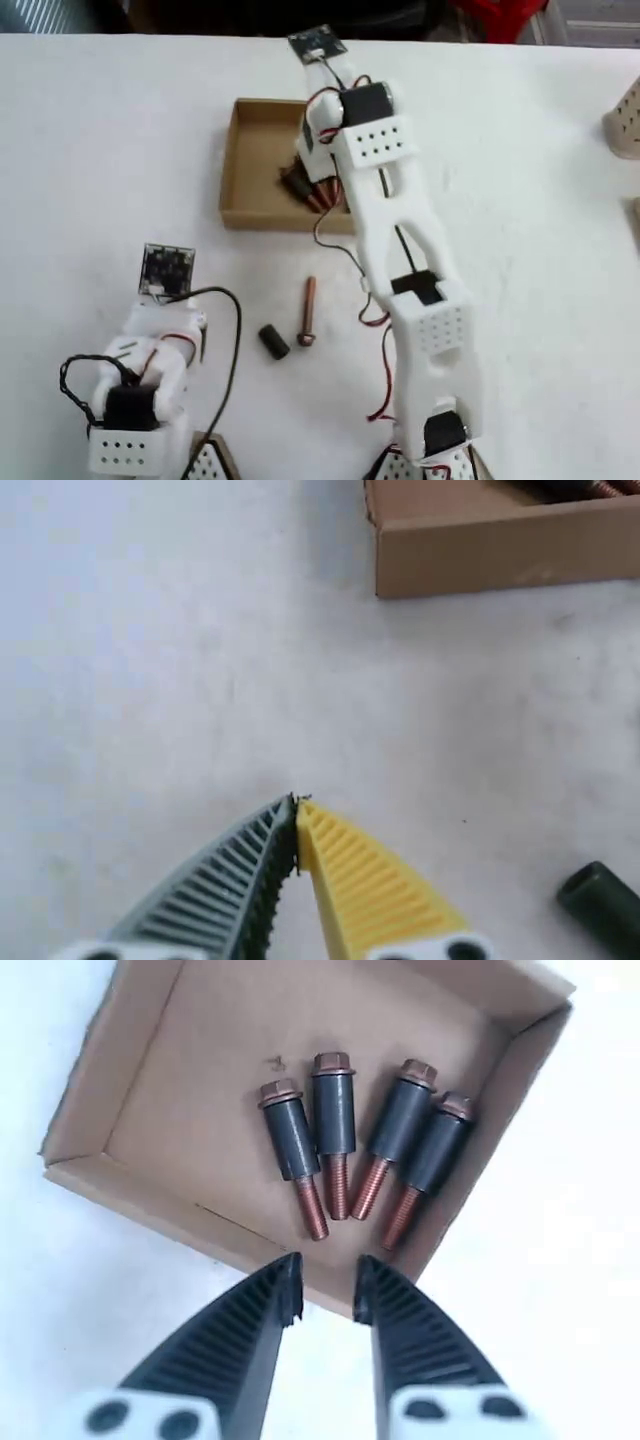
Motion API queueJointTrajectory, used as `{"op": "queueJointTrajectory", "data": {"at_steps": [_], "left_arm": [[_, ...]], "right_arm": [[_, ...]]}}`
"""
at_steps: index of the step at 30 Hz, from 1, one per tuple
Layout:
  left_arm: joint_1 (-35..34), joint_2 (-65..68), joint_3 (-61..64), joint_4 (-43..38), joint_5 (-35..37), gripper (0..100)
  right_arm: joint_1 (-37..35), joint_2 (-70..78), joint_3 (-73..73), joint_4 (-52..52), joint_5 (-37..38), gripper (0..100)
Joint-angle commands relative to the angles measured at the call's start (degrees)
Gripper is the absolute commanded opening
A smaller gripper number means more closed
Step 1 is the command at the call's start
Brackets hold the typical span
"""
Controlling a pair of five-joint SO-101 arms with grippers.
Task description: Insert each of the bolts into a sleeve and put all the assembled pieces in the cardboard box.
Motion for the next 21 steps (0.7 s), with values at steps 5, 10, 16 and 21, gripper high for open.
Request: {"op": "queueJointTrajectory", "data": {"at_steps": [5, 10, 16, 21], "left_arm": [[-0.7, -0.9, -0.1, -1.6, -0.4, 2], [-2.9, -0.9, -0.1, -1.8, -0.4, 2], [-2.9, -0.9, -0.1, -1.6, -0.4, 2], [-2.9, -0.9, -0.1, -1.4, -0.4, 2]], "right_arm": [[-4.2, -20.3, 21.7, 2.9, 6.4, 1.7], [-9.6, -32.7, 36.3, 2.9, 6.5, 1.7], [-17.2, -42.7, 52.6, 2.2, 6.5, 1.7], [-23.1, -48.2, 66.4, -4.7, 6.5, 1.8]]}}
